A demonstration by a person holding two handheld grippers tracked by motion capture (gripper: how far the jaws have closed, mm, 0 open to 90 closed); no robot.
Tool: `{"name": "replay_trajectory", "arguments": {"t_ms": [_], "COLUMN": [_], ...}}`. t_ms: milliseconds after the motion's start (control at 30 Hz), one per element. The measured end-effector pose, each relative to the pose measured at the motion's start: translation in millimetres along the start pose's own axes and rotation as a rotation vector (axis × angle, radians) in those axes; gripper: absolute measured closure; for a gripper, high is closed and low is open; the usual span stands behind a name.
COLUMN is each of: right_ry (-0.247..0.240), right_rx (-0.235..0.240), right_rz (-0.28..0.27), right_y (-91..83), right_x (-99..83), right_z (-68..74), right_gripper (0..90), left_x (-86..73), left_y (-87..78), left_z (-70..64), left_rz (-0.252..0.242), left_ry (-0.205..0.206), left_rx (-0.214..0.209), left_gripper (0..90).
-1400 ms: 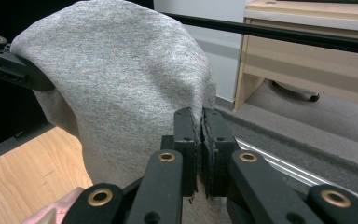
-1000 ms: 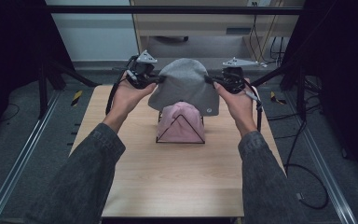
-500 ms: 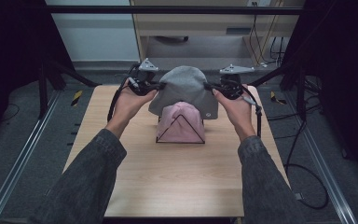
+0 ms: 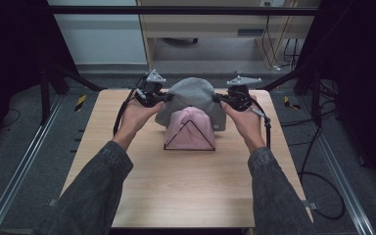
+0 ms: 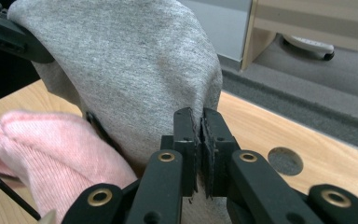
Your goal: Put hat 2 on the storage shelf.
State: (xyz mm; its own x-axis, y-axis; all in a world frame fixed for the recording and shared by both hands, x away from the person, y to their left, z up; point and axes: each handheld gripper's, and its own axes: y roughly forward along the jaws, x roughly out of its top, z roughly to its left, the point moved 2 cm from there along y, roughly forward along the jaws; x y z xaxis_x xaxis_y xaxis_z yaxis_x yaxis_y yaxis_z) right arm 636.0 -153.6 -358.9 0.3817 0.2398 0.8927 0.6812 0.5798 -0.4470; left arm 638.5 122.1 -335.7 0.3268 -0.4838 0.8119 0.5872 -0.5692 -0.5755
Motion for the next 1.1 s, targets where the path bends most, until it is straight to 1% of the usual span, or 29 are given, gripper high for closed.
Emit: {"name": "replay_trajectory", "arguments": {"t_ms": [67,167,267,333,400,500,533,567,600,633,667,733,767,833,933,1033,1067,1100], "right_ry": [0.002,-0.012,-0.013,-0.003,0.010,0.008,0.004,0.000,0.007,0.013,0.013,0.041,0.046,0.037,0.044,0.044,0.039,0.038], "right_rx": [0.005,0.006,0.002,0.003,0.004,0.003,0.002,0.003,0.003,0.002,-0.002,0.006,0.006,0.000,0.002,-0.006,-0.009,-0.010], "right_rz": [0.009,0.033,0.047,0.046,0.063,0.084,0.094,0.090,0.089,0.094,0.100,0.094,0.097,0.109,0.120,0.130,0.132,0.129], "right_y": [2.9,6.3,7.9,8.8,10.8,14.3,14.9,15.2,15.1,15.1,15.4,15.7,15.8,17.4,19.9,21.9,21.7,20.9], "right_x": [-4.1,-8.1,-10.5,-13.1,-17.9,-24.9,-26.3,-27.1,-27.8,-28.5,-29.2,-30.7,-31.2,-32.6,-34.8,-34.5,-34.2,-34.0], "right_z": [-0.1,0.4,1.1,0.4,0.4,1.4,2.2,2.4,2.4,2.4,2.0,1.5,2.1,3.5,5.6,7.5,8.0,8.1], "right_gripper": [85.8,85.7,85.7,85.7,85.7,85.8,85.8,85.8,85.7,85.7,85.7,85.8,85.8,85.8,85.7,84.7,82.4,78.2], "left_x": [-3.4,-8.3,-13.3,-17.5,-22.4,-29.9,-32.1,-33.6,-34.6,-34.8,-34.8,-35.3,-36.3,-39.8,-44.1,-45.6,-45.5,-45.1], "left_y": [2.4,5.4,7.6,9.6,12.6,17.2,18.0,18.4,18.8,19.1,19.1,19.3,19.9,21.3,22.7,23.1,22.6,21.5], "left_z": [-0.2,-1.6,-1.8,-1.8,-3.5,-5.1,-4.6,-4.0,-4.5,-4.7,-5.6,-7.1,-8.1,-8.9,-6.9,-6.5,-6.6,-6.9], "left_rz": [0.008,0.013,0.022,0.031,0.043,0.058,0.055,0.052,0.053,0.062,0.065,0.061,0.062,0.075,0.084,0.081,0.082,0.075], "left_ry": [-0.001,-0.007,-0.013,-0.021,-0.018,-0.015,-0.028,-0.037,-0.041,-0.032,-0.031,-0.037,-0.036,-0.034,-0.041,-0.053,-0.053,-0.048], "left_rx": [-0.001,-0.002,-0.006,-0.009,-0.011,-0.010,-0.012,-0.016,-0.019,-0.015,-0.009,-0.008,-0.009,-0.008,-0.004,-0.006,0.003,0.013], "left_gripper": [87.3,87.4,87.4,87.3,87.3,87.3,87.3,87.3,87.4,87.3,87.3,87.3,87.3,87.2,87.0,83.9,80.9,77.5]}}
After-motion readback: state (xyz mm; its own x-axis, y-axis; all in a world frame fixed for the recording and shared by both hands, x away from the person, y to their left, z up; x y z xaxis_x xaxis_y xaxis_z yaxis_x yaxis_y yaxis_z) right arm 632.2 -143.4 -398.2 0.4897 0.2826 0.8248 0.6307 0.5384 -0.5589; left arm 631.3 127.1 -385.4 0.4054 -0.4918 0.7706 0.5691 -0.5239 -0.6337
